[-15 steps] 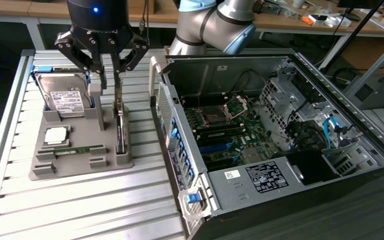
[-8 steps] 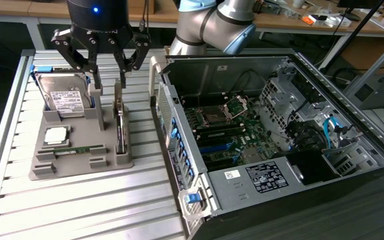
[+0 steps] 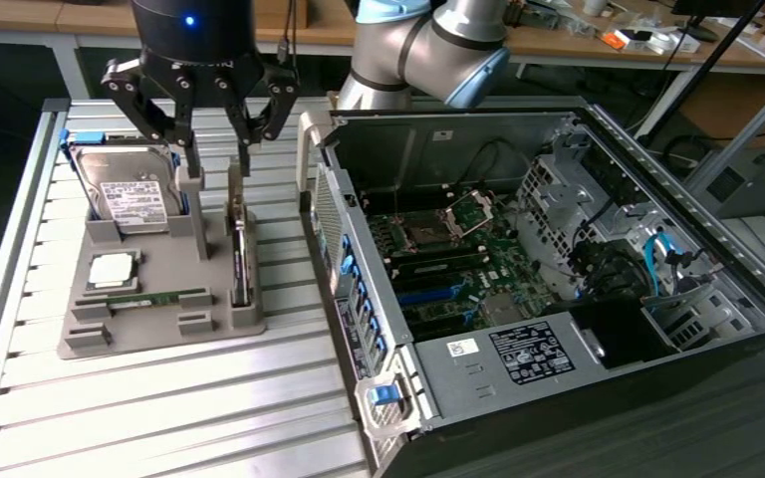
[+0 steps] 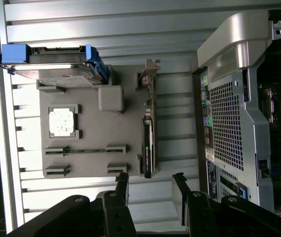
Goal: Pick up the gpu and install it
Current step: 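Pick up the gpu and move the gpu toward the slot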
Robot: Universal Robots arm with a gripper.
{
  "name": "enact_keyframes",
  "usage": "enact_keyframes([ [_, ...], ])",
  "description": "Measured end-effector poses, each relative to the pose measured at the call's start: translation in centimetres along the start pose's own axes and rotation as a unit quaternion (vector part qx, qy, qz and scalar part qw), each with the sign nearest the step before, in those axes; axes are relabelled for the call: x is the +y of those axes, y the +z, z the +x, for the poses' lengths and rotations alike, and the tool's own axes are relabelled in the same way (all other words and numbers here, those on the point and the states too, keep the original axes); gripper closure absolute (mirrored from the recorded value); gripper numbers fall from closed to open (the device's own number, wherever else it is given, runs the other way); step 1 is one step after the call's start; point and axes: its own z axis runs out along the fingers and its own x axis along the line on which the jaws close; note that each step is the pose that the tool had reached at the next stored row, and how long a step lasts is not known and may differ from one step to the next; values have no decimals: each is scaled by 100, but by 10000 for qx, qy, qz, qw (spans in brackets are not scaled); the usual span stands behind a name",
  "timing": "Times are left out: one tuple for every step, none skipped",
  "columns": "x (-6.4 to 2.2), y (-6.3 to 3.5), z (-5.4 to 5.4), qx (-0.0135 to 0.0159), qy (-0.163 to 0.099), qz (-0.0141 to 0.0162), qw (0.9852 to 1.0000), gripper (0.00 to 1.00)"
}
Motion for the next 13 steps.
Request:
enact_keyframes([
  [0,7,2,1,0,0,10000,52],
  [-1,12,3,1,-1,1,10000,52],
  [-1,20,4,1,0,0,10000,52],
  [-1,27,5,1,0,0,10000,52],
  [-2,36,5,1,0,1,10000,52],
  [-2,43,5,1,0,0,10000,52],
  [-2,52,5,1,0,1,10000,52],
  [-3,60,5,1,0,0,10000,52],
  [-3,71,6,1,0,0,10000,52],
  [-4,80,6,1,0,0,10000,52],
  [-4,84,6,1,0,1,10000,52],
  [-4,91,6,1,0,1,10000,52],
  [-4,96,6,1,0,0,10000,52],
])
